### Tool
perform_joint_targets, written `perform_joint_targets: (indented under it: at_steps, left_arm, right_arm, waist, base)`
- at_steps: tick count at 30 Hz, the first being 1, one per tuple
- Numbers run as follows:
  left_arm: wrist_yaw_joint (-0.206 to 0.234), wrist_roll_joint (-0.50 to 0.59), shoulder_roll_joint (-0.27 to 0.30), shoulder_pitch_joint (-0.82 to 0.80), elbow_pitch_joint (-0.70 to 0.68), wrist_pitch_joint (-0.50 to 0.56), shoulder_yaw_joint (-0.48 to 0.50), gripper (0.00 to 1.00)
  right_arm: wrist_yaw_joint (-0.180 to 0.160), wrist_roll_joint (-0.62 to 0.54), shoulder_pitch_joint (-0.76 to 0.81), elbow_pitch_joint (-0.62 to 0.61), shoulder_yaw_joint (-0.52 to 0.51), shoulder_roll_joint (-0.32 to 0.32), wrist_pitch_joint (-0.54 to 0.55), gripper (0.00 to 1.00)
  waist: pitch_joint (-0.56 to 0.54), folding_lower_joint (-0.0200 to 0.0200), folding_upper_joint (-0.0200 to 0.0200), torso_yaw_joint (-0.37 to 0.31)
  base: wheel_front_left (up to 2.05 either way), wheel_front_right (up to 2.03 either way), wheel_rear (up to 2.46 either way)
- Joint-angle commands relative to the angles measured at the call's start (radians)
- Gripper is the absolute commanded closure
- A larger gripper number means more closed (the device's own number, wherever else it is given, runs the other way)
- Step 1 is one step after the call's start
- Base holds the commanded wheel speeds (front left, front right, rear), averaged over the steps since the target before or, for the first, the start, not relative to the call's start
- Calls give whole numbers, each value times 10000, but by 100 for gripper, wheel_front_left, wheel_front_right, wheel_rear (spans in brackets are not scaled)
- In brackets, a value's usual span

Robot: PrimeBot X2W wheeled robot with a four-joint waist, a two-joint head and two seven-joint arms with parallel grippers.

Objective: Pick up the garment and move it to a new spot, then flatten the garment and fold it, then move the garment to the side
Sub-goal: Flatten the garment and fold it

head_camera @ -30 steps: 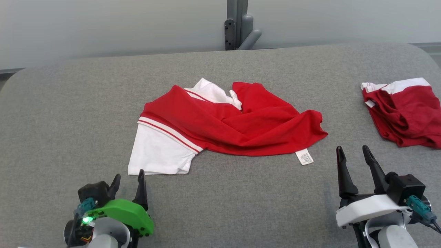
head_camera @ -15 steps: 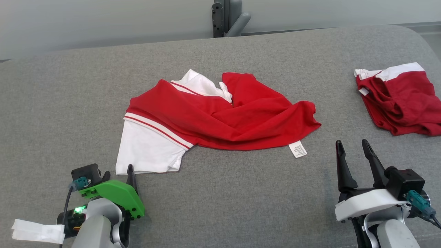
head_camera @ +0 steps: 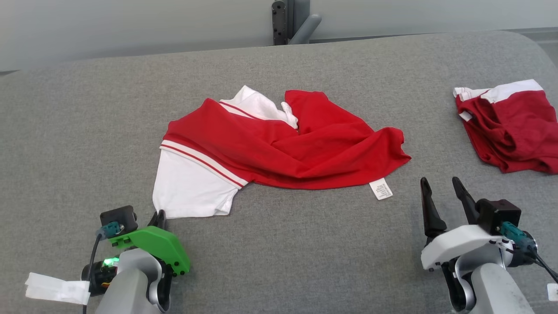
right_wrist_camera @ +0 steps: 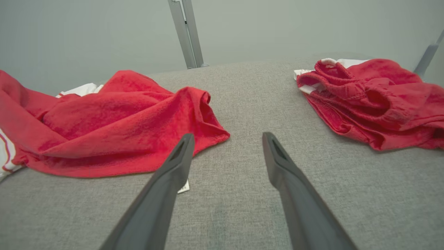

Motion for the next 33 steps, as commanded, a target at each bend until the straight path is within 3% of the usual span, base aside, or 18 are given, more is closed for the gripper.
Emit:
perform_joint_targets:
  at_steps: [1, 12, 28, 30, 32, 33]
  left_arm:
    - [-71, -14, -23, -92, 133, -75, -67, 100]
    - [-407, -487, -73, -502, 169, -1208, -754, 100]
    - [42, -1225, -72, -166, -956, -1590, -1991, 100]
    - [98, -1261, -72, -130, -1060, -1619, -2020, 100]
    - [127, -1303, -73, -85, -1188, -1659, -2019, 100]
    - [128, -1309, -73, -73, -1235, -1684, -2010, 100]
  right_arm:
    - [-6, -108, -296, 258, -69, -11, 26, 0]
    - [-6, -476, -2496, 3774, -1043, -148, 19, 0]
    - [-4, -453, -4836, 7446, -963, -476, 207, 0]
    - [-3, -365, -4970, 7645, -873, -454, 177, 64]
    - [-4, -160, -5146, 7801, -725, -414, 104, 100]
    - [-4, -59, -5190, 7828, -675, -408, 67, 100]
  waist:
    - [30, 0, 33, 87]
    - [269, 0, 33, 806]
    - [751, 0, 33, 1434]
    - [756, 0, 33, 1415]
    - [732, 0, 33, 1359]
    - [721, 0, 33, 1330]
  base:
    - [0, 0, 0]
    - [0, 0, 0]
    - [0, 0, 0]
    - [0, 0, 0]
    - [0, 0, 0]
    - [0, 0, 0]
